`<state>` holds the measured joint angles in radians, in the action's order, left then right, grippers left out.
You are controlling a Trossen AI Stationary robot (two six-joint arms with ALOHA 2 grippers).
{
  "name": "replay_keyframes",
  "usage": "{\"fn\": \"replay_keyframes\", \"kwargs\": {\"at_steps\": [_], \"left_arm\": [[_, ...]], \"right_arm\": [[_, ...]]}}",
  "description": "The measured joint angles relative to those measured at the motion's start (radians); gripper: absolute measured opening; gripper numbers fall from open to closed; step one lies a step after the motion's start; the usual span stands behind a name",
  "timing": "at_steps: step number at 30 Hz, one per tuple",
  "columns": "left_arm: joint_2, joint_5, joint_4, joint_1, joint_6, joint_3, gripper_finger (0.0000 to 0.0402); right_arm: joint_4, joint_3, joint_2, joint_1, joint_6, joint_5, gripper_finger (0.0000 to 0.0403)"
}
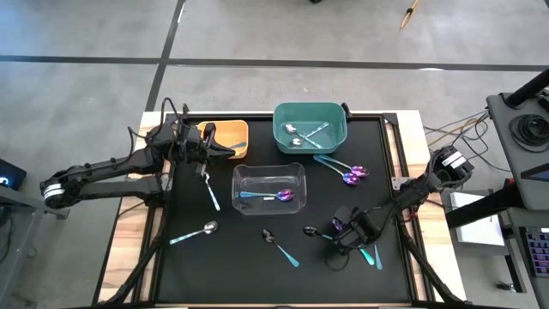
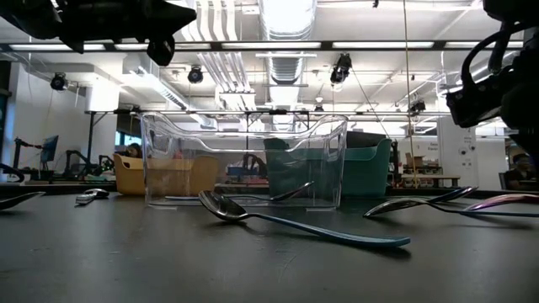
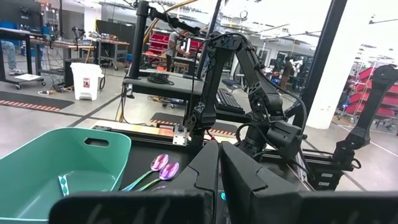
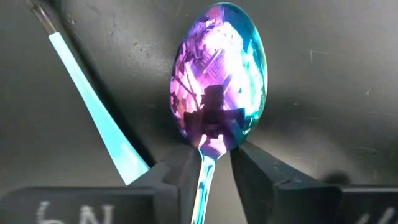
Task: Sort silverware by color (type)
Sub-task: Put the violet spoon into the transparent bin
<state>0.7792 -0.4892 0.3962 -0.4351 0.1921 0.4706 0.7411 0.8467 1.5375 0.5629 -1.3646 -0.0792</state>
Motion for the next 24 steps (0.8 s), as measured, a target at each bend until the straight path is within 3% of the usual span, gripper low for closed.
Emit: {"fn": "replay_keyframes", "kwargs": {"at_steps": [9, 24], "left_arm": [[0.0, 0.0, 0.0, 0.0, 0.0, 0.0, 0.0], [0.0, 0.0, 0.003, 0.0, 0.0, 0.0, 0.0]], "right_arm": [[-0.027, -0.002, 0.0, 0.0, -0.023, -0.011, 0.0018], [-0.017, -0.002, -0.107, 0.0, -0.019, -0.015, 0.0015]]}}
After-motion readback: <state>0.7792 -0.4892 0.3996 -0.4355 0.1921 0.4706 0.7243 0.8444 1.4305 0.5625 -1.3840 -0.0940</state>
